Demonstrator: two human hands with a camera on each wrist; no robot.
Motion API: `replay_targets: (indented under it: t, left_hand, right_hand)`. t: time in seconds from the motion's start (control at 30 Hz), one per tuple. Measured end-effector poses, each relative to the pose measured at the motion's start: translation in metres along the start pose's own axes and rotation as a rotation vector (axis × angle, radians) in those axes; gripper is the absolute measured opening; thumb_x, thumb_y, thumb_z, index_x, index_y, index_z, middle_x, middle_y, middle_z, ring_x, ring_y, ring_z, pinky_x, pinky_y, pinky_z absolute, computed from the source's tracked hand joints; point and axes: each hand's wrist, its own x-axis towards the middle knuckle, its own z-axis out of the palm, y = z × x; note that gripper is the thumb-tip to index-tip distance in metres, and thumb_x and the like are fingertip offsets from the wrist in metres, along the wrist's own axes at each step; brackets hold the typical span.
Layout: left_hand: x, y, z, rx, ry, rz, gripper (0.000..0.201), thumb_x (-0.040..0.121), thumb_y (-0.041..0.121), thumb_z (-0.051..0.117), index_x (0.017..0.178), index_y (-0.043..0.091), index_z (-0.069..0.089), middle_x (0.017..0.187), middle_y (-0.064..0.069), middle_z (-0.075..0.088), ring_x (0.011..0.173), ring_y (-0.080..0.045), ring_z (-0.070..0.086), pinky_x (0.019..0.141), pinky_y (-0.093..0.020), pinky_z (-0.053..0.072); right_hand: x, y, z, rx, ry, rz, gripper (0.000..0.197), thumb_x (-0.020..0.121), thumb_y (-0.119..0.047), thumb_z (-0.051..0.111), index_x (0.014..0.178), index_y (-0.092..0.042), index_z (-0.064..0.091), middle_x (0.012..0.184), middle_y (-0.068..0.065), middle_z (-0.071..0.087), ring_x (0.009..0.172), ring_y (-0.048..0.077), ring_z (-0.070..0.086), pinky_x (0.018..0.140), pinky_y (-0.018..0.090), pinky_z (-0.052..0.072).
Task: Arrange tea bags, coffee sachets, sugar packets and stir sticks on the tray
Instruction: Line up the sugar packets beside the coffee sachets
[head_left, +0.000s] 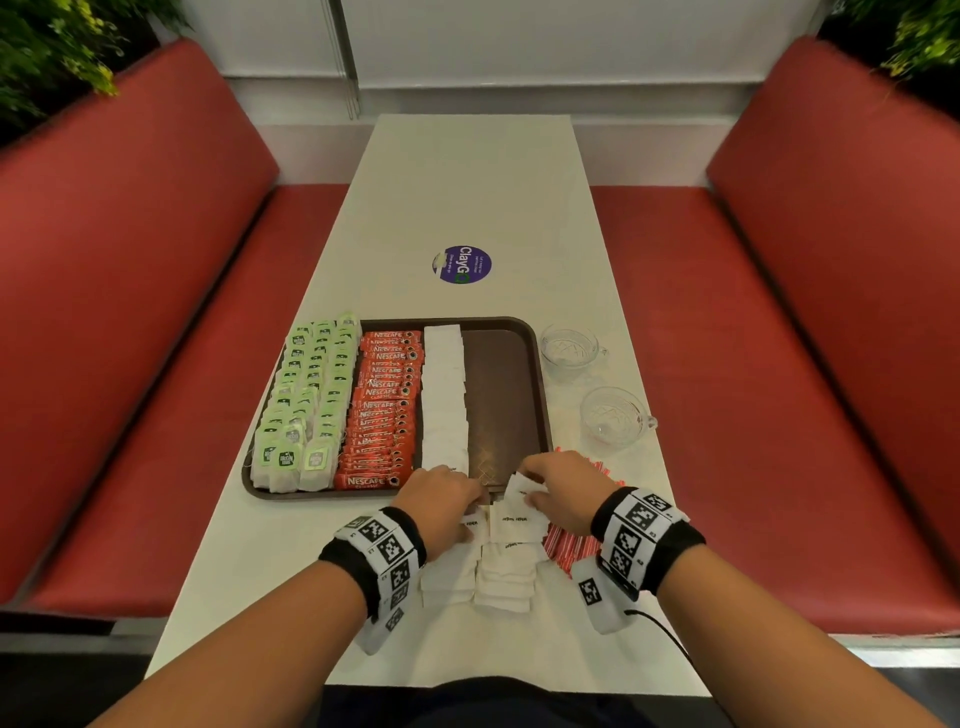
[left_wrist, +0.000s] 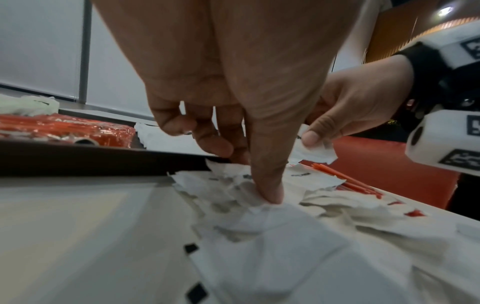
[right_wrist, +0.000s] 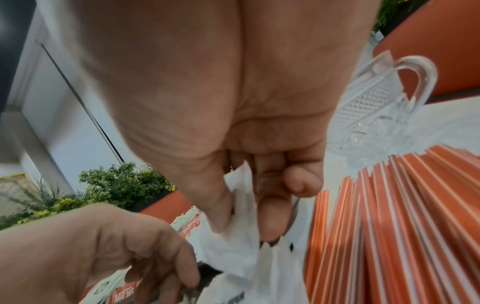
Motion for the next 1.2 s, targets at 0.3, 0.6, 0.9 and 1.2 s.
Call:
replay_targets:
  t: [0.3,0.6,0.9,1.2]
  left_hand:
    - [0.004,-0.009,-0.011,-0.103,-0.028,0.069,0.025,0.092,0.029,0.064,0.117,0.028,0.066,0.097,0.007,0.058,0.096,-0.016,0.057,0.078,-0.027,0.041]
    - [0.01,-0.026,-0.043,-0.476,0.233,-0.024,0.012,0.088,0.035,0.071,0.085,0.03,0.061,0.084,0.013,0.062,0.067,-0.004,0.057,0.064,-0.023,0.045]
    - [0.016,-0.016,-0.055,-0.91,0.363,-0.042,0.013,0.093,0.023,0.068,0.105,0.019,0.07,0.086,0.004,0.075,0.077,-0.012,0.072,0.076,-0.035,0.06]
    - [0.049,-0.042,-0.087,-0.509,0.281,-0.085,0.008,0.09,0.03,0.071,0.096,0.028,0.066,0.081,0.014,0.061,0.082,-0.011,0.06,0.065,-0.021,0.038]
  right_hand:
    - [-0.002,0.001,-0.007,0.149,0.079,-0.029,0.009,0.086,-0.015,0.06,0.088,-0.012,0.053,0.08,0.001,0.059,0.069,0.015,0.054,0.06,0.028,0.043]
    - [0.012,-0.005,-0.012,0.388,0.103,-0.069,0.009,0.092,-0.014,0.046,0.089,-0.019,0.039,0.075,0.002,0.055,0.061,0.017,0.051,0.059,0.037,0.047]
    - [0.026,-0.015,-0.023,0.391,0.285,-0.175,0.012,0.095,-0.036,0.063,0.092,-0.025,0.062,0.078,-0.011,0.06,0.065,0.001,0.055,0.059,0.018,0.042]
    - [0.046,-0.023,-0.035,0.404,0.322,-0.105,0.01,0.098,-0.018,0.054,0.107,-0.021,0.049,0.092,0.0,0.06,0.078,0.017,0.059,0.067,0.028,0.049]
